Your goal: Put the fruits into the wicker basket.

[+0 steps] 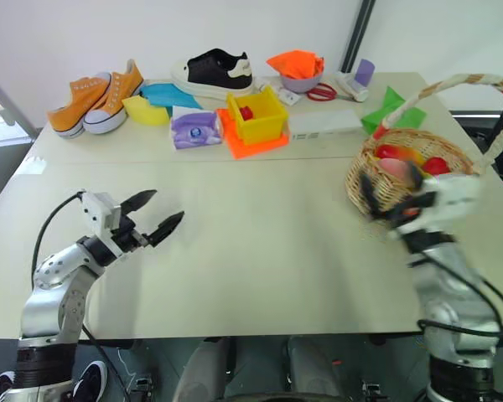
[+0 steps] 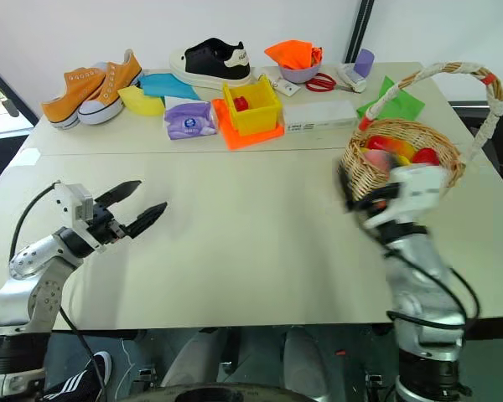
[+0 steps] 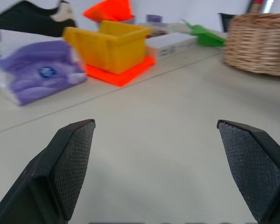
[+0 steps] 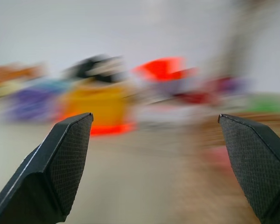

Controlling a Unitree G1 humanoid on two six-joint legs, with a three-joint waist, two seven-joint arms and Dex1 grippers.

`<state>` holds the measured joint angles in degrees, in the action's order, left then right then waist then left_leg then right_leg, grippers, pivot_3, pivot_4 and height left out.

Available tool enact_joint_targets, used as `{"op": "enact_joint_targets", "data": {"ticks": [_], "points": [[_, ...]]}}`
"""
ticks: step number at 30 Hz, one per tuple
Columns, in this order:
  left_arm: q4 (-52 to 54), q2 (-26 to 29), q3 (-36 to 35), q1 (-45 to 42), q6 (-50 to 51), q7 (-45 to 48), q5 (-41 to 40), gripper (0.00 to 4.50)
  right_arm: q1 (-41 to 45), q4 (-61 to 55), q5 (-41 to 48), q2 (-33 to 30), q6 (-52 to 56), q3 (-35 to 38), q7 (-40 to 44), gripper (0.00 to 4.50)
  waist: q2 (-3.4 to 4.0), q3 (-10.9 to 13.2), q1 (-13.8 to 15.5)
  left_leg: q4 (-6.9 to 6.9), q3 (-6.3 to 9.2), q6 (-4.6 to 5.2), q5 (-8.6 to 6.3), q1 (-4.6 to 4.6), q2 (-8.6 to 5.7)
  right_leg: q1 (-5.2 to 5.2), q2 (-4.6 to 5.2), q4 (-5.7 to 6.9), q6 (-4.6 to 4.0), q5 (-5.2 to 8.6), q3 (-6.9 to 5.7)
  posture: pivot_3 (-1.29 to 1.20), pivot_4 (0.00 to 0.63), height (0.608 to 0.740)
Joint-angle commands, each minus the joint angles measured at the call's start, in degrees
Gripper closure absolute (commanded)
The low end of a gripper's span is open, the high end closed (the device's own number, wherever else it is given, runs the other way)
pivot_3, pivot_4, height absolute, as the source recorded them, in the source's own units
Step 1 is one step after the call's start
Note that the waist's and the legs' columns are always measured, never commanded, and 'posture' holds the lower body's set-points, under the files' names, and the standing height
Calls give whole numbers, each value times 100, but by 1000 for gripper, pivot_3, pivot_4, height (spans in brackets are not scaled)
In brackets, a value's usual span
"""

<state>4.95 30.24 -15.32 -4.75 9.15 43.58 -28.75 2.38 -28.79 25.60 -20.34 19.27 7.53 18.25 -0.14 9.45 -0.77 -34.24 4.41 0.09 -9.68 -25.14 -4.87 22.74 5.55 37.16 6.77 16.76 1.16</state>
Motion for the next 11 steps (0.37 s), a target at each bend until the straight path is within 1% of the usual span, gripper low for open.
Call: {"op": "enact_joint_targets", "data": {"ticks": [1, 4, 6, 8, 11], "points": [[-529, -179, -715, -113, -201, -556, -152, 0, 167, 46, 320, -475, 247, -501, 1145, 39, -2, 0, 15, 0, 0, 0, 0, 0, -3, 4, 2, -4, 0, 0, -1, 0, 150, 740], [-877, -246, -891, 27, -358, -719, -15, 0, 276, 509, -15, -852, -91, -897, 1862, 39, -15, -4, 23, -1, 3, 0, 0, 0, -5, 4, 3, -16, 3, -2, -7, 0, 150, 740], [-826, -284, -976, 161, -432, -791, 3, 0, 453, 778, 99, -859, -4, -882, 2009, 39, -21, -2, 18, -1, 4, 0, -1, 0, -7, 2, 5, -15, 3, -2, -8, 0, 150, 740], [-673, -342, -1083, 277, -399, -901, -88, 0, 590, 1012, -55, -951, -108, -981, 2233, 39, -21, -2, 19, -1, 3, -2, -1, 0, -6, -6, 6, -14, 2, -1, -6, 0, 150, 740], [-507, -380, -1139, 353, -488, -1199, 71, 0, 660, 1215, -244, -1071, -272, -1093, 2520, 39, -23, -2, 27, -1, 6, -8, -5, 0, -6, 0, 6, -13, 2, -1, -8, 0, 150, 740]]}}
